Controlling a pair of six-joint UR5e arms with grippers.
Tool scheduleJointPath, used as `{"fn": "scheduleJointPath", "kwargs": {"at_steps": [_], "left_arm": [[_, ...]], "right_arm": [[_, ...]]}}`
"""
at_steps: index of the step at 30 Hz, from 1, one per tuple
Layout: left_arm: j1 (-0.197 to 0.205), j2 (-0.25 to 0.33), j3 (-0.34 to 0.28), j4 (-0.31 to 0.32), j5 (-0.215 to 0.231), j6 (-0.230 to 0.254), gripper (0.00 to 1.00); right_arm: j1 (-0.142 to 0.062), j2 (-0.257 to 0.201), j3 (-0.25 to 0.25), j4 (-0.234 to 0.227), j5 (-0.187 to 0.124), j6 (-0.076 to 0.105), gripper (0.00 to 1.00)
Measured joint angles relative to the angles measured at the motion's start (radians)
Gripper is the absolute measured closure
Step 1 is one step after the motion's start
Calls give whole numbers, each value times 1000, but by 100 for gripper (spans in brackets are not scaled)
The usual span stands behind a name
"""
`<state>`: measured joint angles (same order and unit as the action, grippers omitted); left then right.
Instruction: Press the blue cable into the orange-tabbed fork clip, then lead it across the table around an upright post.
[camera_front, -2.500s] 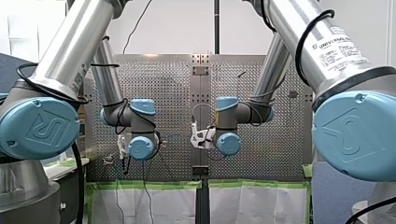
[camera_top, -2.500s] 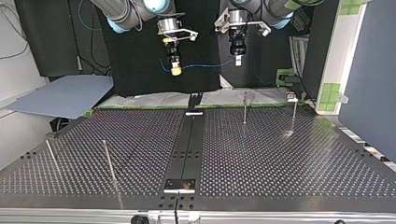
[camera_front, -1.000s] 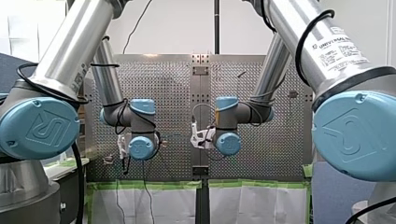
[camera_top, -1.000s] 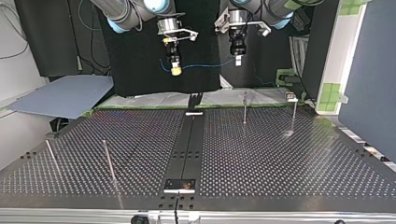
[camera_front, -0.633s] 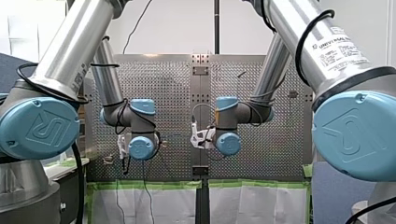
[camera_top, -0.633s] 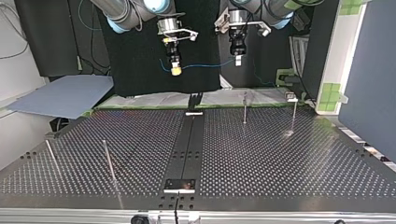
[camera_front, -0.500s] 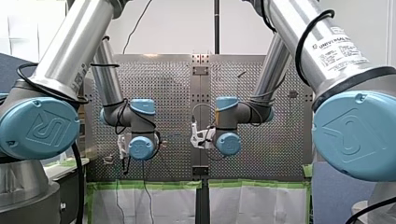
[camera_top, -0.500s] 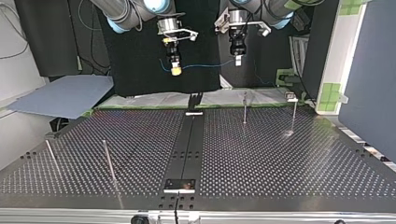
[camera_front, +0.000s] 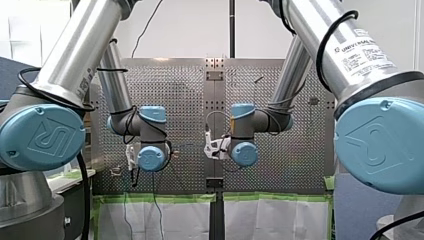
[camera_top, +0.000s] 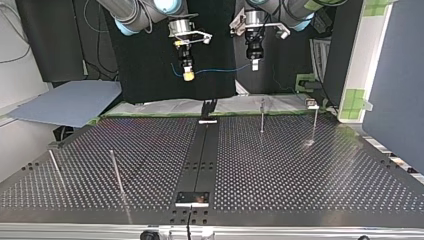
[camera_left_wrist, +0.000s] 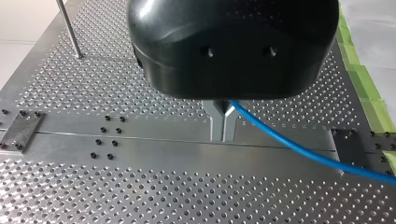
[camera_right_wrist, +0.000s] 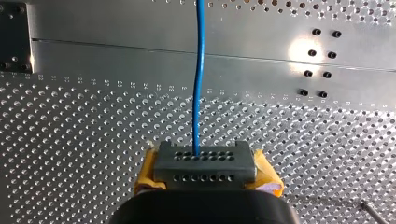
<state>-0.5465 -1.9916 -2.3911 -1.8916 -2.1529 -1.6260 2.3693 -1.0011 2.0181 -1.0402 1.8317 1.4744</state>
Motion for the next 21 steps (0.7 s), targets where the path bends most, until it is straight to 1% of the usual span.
{"fn": "scheduleJointPath", "kwargs": {"at_steps": [10, 17, 21], "left_arm": [[2, -3, 2, 1, -1, 2, 100], [4, -51, 4, 1, -3, 6, 100], [4, -63, 4, 2, -3, 6, 100]], "right_arm": [[0, 0, 0, 0, 0, 0, 100], [0, 0, 0, 0, 0, 0, 100], [0, 0, 0, 0, 0, 0, 100]]}}
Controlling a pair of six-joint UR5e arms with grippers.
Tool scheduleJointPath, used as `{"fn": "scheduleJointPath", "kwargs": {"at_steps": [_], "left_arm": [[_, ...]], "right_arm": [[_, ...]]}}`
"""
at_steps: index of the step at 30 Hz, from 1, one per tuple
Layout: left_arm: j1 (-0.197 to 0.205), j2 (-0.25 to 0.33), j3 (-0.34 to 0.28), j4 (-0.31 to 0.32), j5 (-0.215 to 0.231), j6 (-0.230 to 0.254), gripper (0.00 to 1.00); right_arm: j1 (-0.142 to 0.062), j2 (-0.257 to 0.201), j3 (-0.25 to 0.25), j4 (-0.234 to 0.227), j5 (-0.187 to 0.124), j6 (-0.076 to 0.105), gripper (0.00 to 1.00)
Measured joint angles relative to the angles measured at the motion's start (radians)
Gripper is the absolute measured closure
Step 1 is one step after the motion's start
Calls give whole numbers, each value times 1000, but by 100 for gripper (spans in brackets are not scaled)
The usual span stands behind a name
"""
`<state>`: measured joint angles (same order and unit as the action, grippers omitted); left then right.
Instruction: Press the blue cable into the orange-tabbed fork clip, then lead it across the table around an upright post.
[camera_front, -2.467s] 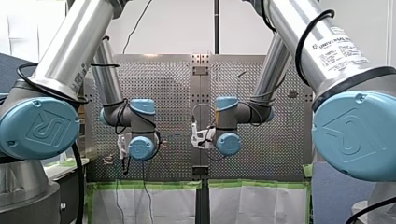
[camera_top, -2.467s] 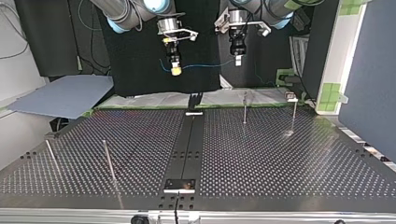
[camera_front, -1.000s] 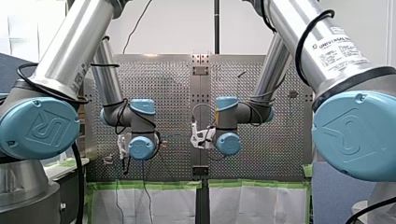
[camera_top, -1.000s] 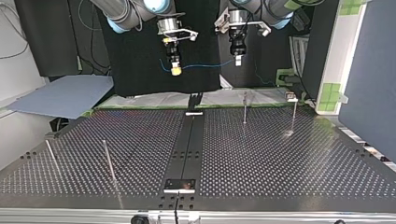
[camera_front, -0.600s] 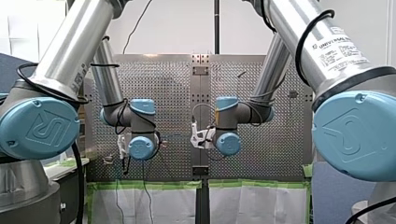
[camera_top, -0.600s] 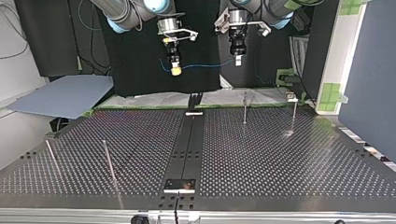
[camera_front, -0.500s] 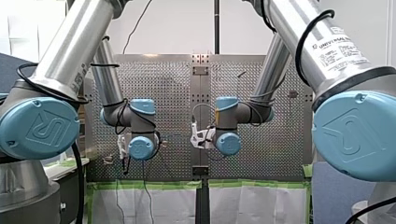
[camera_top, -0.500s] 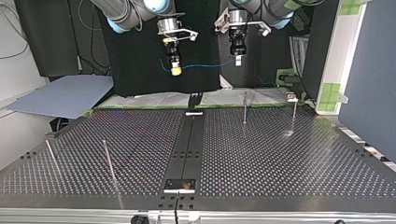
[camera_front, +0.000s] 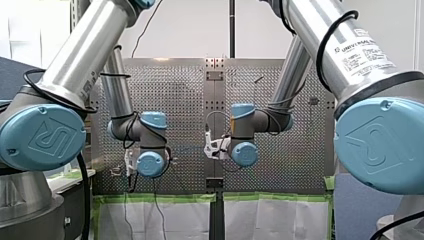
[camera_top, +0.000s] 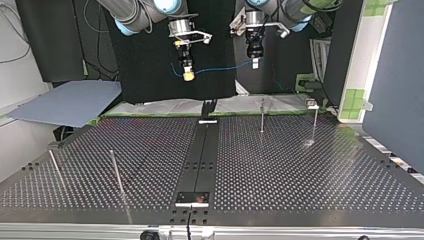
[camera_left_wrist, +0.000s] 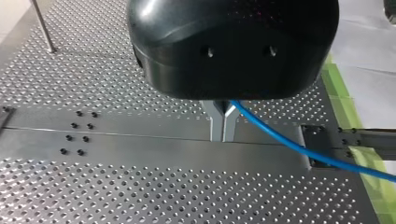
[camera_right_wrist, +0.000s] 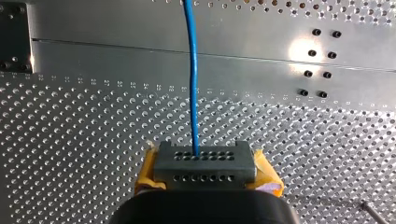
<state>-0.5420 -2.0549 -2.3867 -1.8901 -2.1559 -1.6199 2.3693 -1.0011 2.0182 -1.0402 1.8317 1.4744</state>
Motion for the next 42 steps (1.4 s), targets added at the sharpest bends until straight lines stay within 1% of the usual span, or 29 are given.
{"fn": "scheduleJointPath", "kwargs": {"at_steps": [13, 15, 18, 22, 25, 29, 31, 34, 39, 42], "left_arm": [[2, -5, -2, 2, 2, 2, 100], [10, -12, -9, 10, 10, 10, 100], [31, -34, -31, 31, 31, 31, 100], [72, -74, -63, 71, 66, 59, 100], [103, -101, -71, 102, 75, 64, 100], [144, -115, -73, 147, 78, 66, 100], [156, -117, -73, 169, 78, 66, 100], [162, -117, -73, 200, 78, 66, 100], [165, -119, -75, 249, 80, 67, 100], [177, -130, -86, 276, 91, 74, 100]], "right_arm": [[0, 0, 0, 0, 0, 0, 100], [-3, 5, 2, 5, 3, -4, 100], [-7, 26, 5, 26, 6, -10, 100], [-9, 59, 6, 58, 7, -12, 100], [-9, 88, 6, 72, 8, -12, 100], [-9, 126, 6, 77, 8, -12, 100], [-9, 143, 6, 78, 8, -12, 100], [-9, 153, 6, 78, 8, -12, 100], [-9, 156, 6, 78, 8, -12, 100], [-11, 150, 2, 85, 14, -11, 100]]}}
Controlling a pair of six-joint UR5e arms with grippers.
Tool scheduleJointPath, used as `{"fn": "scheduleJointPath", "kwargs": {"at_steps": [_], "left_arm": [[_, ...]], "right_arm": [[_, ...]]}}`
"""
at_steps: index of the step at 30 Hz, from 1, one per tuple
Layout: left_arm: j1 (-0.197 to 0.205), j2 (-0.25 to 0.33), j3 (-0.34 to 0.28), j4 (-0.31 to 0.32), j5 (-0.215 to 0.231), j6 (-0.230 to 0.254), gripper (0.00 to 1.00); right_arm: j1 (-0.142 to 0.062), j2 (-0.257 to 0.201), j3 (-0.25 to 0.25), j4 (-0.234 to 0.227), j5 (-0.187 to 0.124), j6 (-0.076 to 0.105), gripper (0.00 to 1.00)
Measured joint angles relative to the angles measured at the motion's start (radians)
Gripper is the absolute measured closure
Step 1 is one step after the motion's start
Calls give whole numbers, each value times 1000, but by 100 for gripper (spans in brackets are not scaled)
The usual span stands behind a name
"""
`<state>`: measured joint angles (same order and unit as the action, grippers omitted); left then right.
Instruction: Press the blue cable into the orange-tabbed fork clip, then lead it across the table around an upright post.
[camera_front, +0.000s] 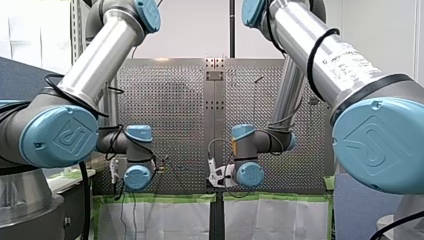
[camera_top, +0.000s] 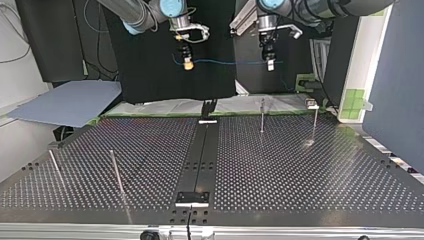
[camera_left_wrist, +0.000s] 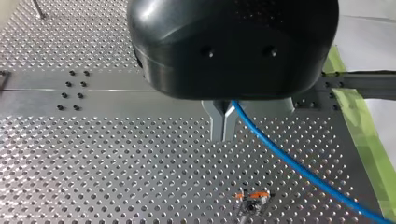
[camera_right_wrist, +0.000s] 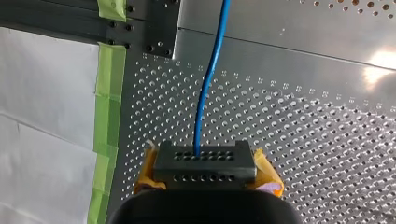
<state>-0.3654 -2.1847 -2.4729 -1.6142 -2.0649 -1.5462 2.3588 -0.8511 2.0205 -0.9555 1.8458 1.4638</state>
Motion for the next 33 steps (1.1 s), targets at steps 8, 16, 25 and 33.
{"fn": "scheduleJointPath", "kwargs": {"at_steps": [8, 16, 25, 33], "left_arm": [[14, 44, -11, 8, 31, -27, 100], [20, 108, -7, -56, 63, -87, 100], [27, 50, 22, -2, 66, -175, 100], [35, -30, 67, 34, 38, -256, 100]], "right_arm": [[6, -62, -31, 50, -17, 55, 100], [7, -75, -76, 15, -90, 130, 100], [5, 7, -160, 22, -137, 171, 100], [-11, 57, -186, 20, -141, 174, 100]]}}
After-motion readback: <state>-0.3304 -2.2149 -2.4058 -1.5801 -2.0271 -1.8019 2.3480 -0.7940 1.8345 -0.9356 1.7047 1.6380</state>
